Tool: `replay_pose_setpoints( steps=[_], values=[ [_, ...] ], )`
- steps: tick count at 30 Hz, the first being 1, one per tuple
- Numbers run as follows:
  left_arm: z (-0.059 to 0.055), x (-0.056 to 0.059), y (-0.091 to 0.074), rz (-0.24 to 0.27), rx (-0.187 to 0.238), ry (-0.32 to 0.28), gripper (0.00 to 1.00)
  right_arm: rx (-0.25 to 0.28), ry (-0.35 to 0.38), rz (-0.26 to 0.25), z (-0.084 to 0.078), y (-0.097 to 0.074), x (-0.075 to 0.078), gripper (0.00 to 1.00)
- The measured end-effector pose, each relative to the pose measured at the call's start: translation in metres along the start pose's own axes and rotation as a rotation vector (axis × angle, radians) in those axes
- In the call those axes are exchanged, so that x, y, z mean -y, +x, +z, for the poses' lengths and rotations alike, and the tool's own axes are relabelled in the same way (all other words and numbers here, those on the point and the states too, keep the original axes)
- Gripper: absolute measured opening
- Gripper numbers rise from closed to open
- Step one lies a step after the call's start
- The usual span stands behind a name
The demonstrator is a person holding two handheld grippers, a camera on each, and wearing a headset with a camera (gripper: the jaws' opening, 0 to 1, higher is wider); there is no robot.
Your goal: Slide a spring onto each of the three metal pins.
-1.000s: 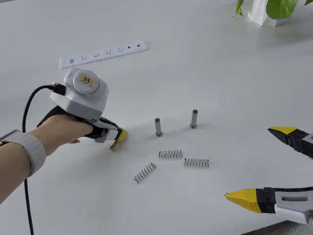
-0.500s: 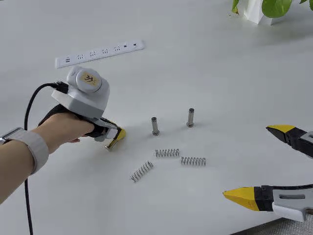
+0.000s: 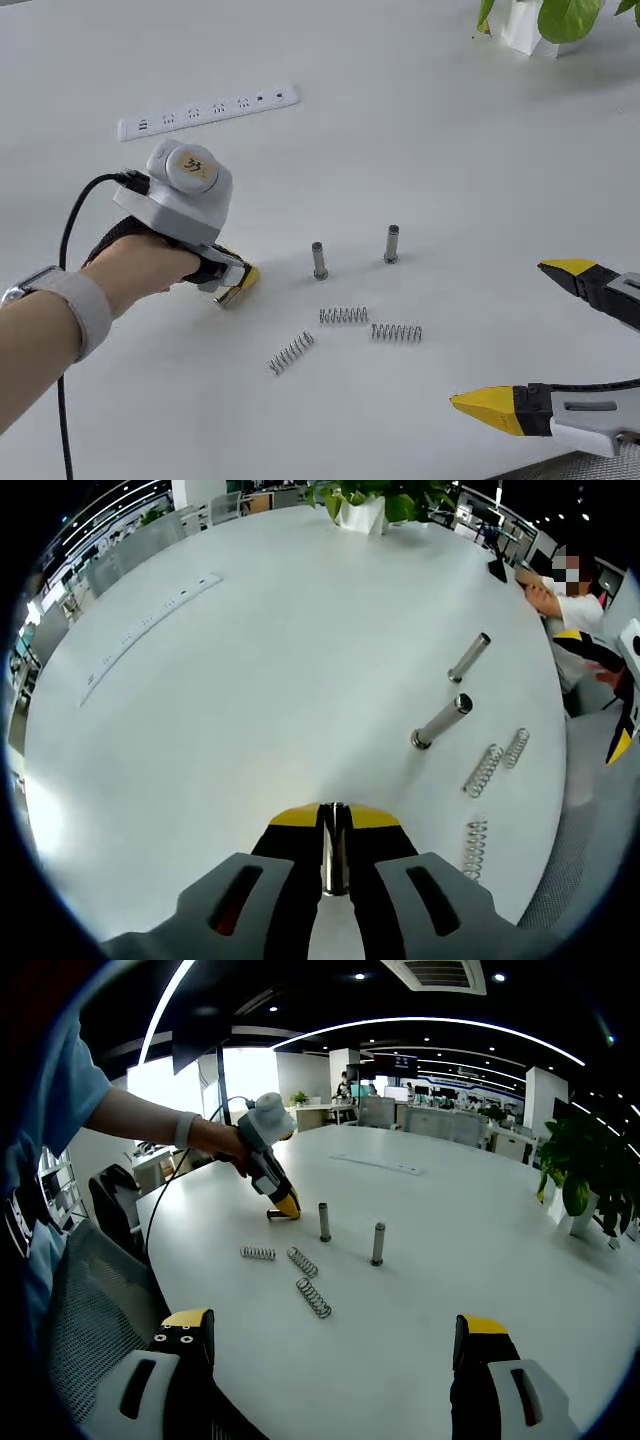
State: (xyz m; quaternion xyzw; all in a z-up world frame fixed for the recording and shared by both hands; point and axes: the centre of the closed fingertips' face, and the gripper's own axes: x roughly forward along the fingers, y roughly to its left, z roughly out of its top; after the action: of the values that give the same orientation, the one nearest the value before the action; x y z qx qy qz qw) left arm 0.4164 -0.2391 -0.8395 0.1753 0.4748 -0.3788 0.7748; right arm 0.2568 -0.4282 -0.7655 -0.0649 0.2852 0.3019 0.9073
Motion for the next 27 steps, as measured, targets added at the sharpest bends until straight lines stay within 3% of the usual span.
replay_pose_setpoints(
  steps=[7,19,27],
  values=[
    [-0.003,0.0,-0.006,-0.003,0.005,-0.012,0.04,-0.001,-0.004,0.002,0.001,0.0,-0.001,0.99],
    [0.005,-0.003,-0.024,0.005,0.062,-0.021,0.04,-0.01,-0.012,0.015,0.0,0.001,-0.005,0.99],
    [0.011,0.002,-0.03,0.0,0.087,-0.007,0.04,-0.014,-0.021,0.027,0.0,0.004,-0.008,0.99]
  ],
)
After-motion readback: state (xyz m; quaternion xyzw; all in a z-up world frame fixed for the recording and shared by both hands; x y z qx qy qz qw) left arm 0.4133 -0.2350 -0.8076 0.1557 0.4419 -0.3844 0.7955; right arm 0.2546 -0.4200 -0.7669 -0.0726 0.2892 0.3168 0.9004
